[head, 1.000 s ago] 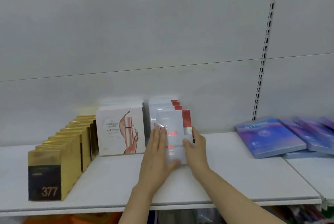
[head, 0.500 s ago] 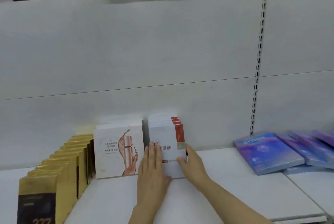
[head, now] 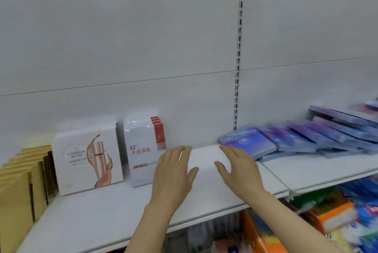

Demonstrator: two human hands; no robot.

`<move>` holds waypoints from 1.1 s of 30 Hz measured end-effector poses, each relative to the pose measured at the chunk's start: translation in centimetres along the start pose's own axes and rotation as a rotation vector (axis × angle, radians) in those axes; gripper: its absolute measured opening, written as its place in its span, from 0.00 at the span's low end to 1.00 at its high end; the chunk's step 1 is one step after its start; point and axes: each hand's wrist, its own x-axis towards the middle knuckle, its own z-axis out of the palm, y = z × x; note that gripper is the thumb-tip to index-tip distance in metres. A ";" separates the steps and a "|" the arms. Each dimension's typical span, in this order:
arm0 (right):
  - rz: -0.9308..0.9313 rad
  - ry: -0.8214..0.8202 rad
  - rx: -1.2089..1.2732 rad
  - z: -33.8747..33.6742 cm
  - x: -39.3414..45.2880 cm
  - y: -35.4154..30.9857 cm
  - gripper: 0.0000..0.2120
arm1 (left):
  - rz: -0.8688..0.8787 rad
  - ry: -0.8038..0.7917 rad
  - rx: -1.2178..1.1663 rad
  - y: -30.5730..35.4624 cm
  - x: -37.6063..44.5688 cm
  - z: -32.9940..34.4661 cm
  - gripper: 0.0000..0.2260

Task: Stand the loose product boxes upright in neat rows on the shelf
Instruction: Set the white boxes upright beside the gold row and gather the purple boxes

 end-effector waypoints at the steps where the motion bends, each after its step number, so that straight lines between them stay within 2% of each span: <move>1: 0.002 0.015 -0.011 -0.9 -0.3 1.0 0.21 | 0.045 0.010 -0.001 1.2 0.3 0.4 0.26; 6: 0.008 0.068 -0.103 -5.7 -1.7 6.7 0.21 | 0.203 0.011 -0.036 7.8 2.0 2.4 0.23; 12: 0.109 0.070 -0.204 -12.2 -4.9 15.7 0.24 | 0.291 -0.051 -0.085 18.1 3.6 5.6 0.17; 16: 0.159 0.066 -0.235 -16.6 -7.3 22.1 0.19 | 0.305 -0.088 -0.144 25.8 4.0 7.4 0.18; 24: 0.292 0.058 -0.325 -24.9 -12.5 34.7 0.22 | 0.275 -0.123 -0.333 41.8 5.2 11.1 0.14; 29: 0.351 0.084 -0.396 -29.0 -13.5 41.7 0.22 | 0.263 -0.138 -0.386 48.8 7.8 14.0 0.13; 33: 0.380 0.107 -0.442 -29.8 -12.9 46.7 0.23 | 0.247 -0.133 -0.396 52.5 11.9 15.8 0.14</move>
